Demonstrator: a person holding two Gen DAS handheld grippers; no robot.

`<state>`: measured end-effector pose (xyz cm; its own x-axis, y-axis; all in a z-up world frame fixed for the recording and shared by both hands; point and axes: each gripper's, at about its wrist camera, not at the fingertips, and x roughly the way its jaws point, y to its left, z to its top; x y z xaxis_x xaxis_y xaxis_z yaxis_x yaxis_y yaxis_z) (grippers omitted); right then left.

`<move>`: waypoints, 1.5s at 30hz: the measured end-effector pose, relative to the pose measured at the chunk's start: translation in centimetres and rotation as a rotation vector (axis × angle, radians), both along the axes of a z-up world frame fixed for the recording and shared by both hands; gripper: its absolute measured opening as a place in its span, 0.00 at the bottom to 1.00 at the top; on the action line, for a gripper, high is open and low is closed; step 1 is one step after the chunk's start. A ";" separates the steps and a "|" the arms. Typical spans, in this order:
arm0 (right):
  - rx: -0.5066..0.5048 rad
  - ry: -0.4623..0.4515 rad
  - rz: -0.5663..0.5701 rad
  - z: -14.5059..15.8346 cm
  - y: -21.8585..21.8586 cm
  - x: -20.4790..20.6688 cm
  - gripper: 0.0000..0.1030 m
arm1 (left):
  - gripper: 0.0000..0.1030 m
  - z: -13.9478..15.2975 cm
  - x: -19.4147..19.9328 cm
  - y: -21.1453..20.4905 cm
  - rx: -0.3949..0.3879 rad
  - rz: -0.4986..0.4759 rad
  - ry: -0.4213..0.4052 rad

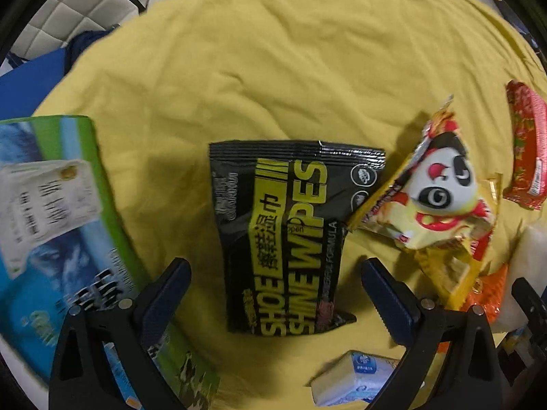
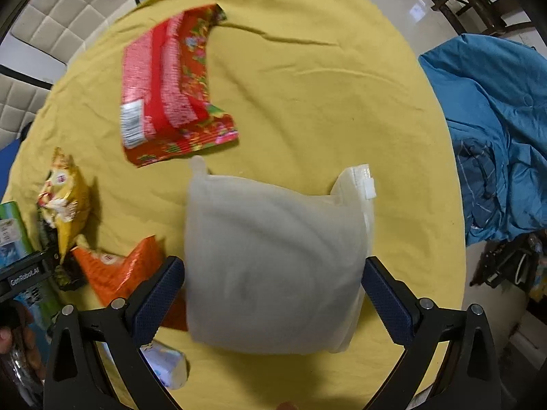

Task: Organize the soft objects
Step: 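Grasp the black wipes pouch with the left tool while the right tool grasps the white bag, then carry the black pouch and white bag over the cardboard box with both tools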

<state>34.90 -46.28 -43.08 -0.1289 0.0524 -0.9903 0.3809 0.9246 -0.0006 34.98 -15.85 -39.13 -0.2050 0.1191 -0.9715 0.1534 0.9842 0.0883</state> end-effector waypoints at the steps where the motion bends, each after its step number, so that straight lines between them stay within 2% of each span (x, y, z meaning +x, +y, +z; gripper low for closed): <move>1: -0.005 0.018 0.004 -0.5 -0.1 0.1 1.00 | 0.99 -0.4 -0.1 0.0 -0.010 0.001 0.012; 4: 0.003 0.034 -0.007 -1.8 -0.6 0.4 1.00 | 0.99 -1.3 -0.3 0.4 -0.035 0.020 0.025; 7: 0.006 0.044 -0.014 -2.5 -1.0 0.5 1.00 | 0.91 -1.7 -0.2 0.6 -0.064 0.037 0.008; 10: 0.004 0.049 -0.019 -2.3 -1.7 0.2 1.00 | 0.69 -1.2 0.6 0.8 -0.069 0.030 -0.014; 11: -0.008 0.051 -0.013 -2.3 -1.6 0.1 0.96 | 0.54 -1.0 0.6 0.8 -0.061 0.029 -0.030; 12: -0.014 0.047 -0.009 -2.2 -1.6 0.2 0.94 | 0.51 -0.6 0.6 0.6 -0.057 0.029 -0.039; 18: -0.038 0.010 0.015 -1.4 -1.8 -0.6 0.83 | 0.47 -0.1 0.9 0.8 -0.048 0.032 -0.079; 26: -0.018 -0.024 0.020 1.2 -0.5 -2.1 0.78 | 0.47 0.4 0.6 0.5 -0.056 0.044 -0.126; 30: -0.010 -0.043 0.029 2.7 0.2 -2.8 0.77 | 0.47 2.9 -1.1 0.0 -0.068 0.038 -0.162; 45: 0.018 -0.178 0.136 12.6 5.1 -4.7 0.75 | 0.47 15.6 -9.0 2.6 -0.179 0.026 -0.350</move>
